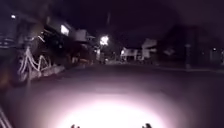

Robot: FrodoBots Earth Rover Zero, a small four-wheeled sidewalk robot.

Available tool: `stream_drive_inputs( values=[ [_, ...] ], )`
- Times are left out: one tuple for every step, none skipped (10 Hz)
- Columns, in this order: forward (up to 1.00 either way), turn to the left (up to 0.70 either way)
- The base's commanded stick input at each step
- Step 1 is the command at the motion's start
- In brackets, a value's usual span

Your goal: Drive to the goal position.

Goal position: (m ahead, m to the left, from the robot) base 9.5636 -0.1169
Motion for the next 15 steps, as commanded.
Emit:
stream_drive_inputs(
  values=[
    [0.85, 0.0],
    [0.85, 0.0],
    [0.85, 0.0],
    [0.85, 0.0],
    [0.85, 0.0],
    [0.85, 0.0],
    [0.85, 0.0],
    [0.85, 0.0],
    [0.85, 0.0],
    [0.85, 0.0],
    [0.85, 0.0],
    [0.85, 0.0],
    [0.85, 0.0],
    [0.85, 0.0],
    [0.85, 0.0]
  ],
)
